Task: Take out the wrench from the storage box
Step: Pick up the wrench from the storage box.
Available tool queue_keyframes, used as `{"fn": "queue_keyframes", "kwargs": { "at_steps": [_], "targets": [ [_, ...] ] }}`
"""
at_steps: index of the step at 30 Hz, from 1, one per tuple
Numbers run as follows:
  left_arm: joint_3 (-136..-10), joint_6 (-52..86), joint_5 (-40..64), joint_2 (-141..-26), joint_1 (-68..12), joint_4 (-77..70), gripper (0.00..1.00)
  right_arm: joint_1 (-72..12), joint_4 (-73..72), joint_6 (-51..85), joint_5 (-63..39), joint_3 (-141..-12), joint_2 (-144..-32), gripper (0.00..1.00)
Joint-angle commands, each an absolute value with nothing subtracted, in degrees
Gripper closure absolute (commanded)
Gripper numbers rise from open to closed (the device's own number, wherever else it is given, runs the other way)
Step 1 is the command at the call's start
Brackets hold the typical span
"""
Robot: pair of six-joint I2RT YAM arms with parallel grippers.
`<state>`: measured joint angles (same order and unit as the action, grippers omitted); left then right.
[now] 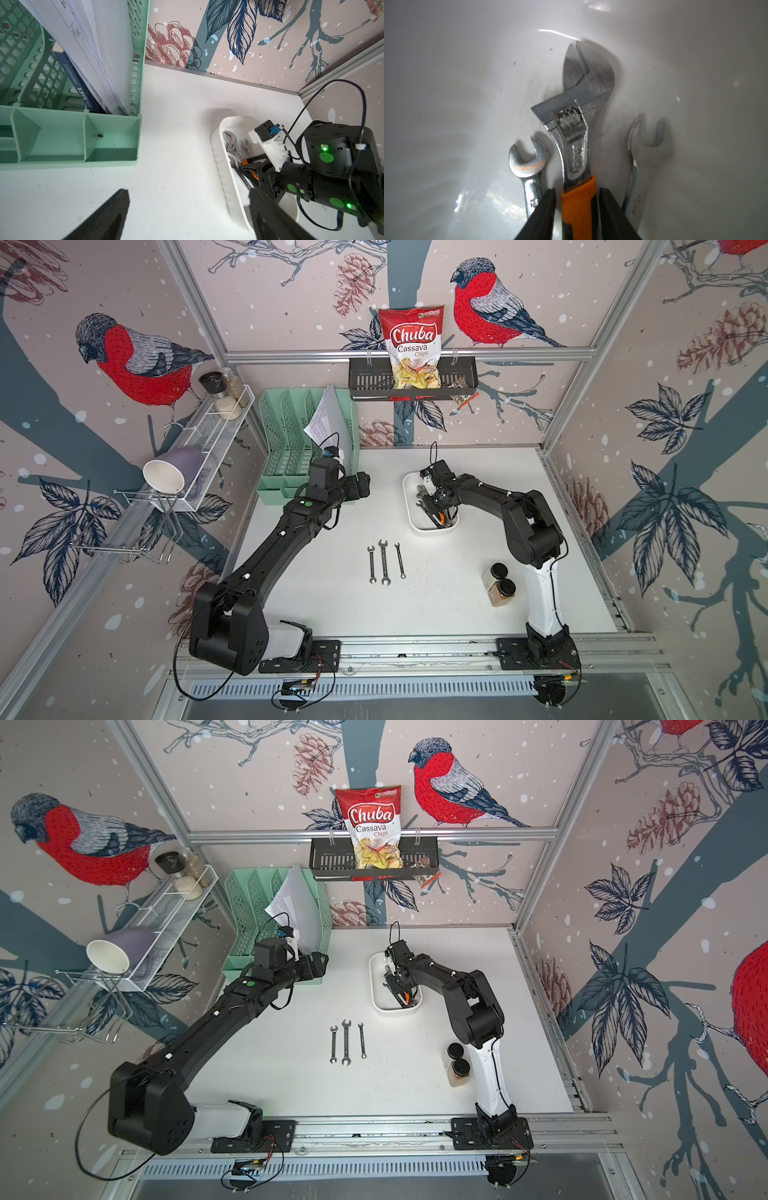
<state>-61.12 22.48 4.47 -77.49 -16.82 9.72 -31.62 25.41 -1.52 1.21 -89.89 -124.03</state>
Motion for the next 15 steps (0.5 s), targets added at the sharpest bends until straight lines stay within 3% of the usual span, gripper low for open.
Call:
{"fn": "queue_keyframes", "kwargs": {
  "at_steps": [1,11,15],
  "targets": [
    [-61.3,22.2,4.9,-77.4,-16.7,9.0,0.06,-31.9,26.6,-1.7,3.7,-89.3,-124.6,0.60],
    [-61.2,22.3,4.7,-76.9,-16.6,9.1,0.06,-32.7,26.7,-0.1,5.3,-89.8,-124.8,0.75],
    [-61.3,22.4,4.6,-76.6,-16.6,9.1,0.06,-33.0,27.0,0.8,5.9,-91.1,-124.8,0.76]
  ]
}}
